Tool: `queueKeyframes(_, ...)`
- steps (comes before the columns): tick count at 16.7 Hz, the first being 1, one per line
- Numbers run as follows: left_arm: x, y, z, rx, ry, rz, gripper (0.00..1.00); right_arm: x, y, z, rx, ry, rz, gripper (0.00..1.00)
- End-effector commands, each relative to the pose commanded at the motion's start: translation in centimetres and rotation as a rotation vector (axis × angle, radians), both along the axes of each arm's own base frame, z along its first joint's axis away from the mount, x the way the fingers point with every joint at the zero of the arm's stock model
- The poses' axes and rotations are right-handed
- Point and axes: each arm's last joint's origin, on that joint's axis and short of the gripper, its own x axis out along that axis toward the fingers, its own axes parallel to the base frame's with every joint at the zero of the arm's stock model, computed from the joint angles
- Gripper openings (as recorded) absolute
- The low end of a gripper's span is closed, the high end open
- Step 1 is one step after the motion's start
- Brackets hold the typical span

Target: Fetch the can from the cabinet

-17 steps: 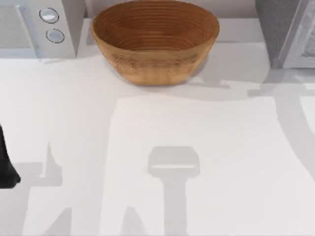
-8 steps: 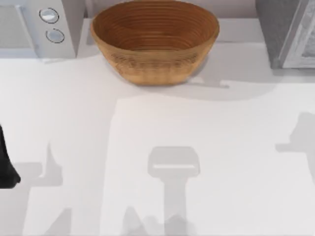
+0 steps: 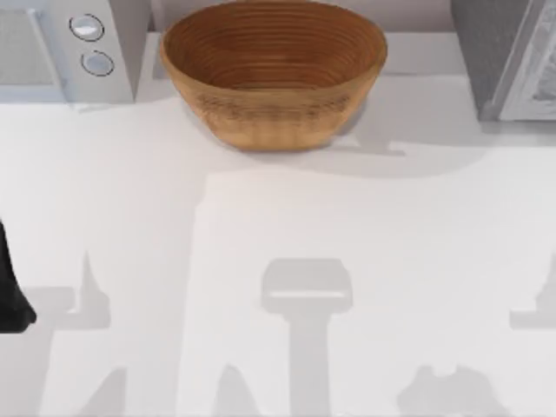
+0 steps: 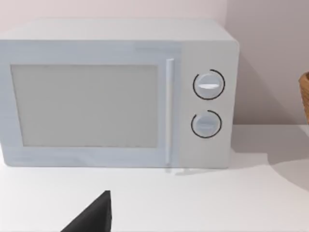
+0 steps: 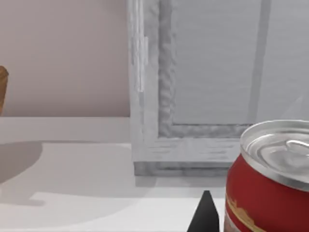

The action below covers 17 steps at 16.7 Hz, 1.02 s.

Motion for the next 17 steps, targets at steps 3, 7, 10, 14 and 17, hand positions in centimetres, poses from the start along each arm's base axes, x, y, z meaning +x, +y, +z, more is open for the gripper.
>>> queueKeyframes(3, 0.0, 0.0, 0.0, 0.000, 0.000, 0.000, 1.00, 0.0, -0.1, -0.7, 0.000, -0.012, 0.001, 0.00)
queueKeyframes(7, 0.0, 0.0, 0.0, 0.000, 0.000, 0.000, 1.00, 0.0, 0.0, -0.9, 0.002, -0.003, 0.003, 0.00)
queueKeyframes(10, 0.0, 0.0, 0.0, 0.000, 0.000, 0.000, 1.00, 0.3, 0.0, 0.2, 0.006, -0.030, 0.039, 0.00)
queueKeyframes(14, 0.0, 0.0, 0.0, 0.000, 0.000, 0.000, 1.00, 1.8, 0.0, 3.1, 0.010, -0.089, 0.144, 0.00)
queueKeyframes(17, 0.0, 0.0, 0.0, 0.000, 0.000, 0.000, 1.00, 4.6, -0.4, 5.1, 0.011, -0.095, 0.248, 0.00)
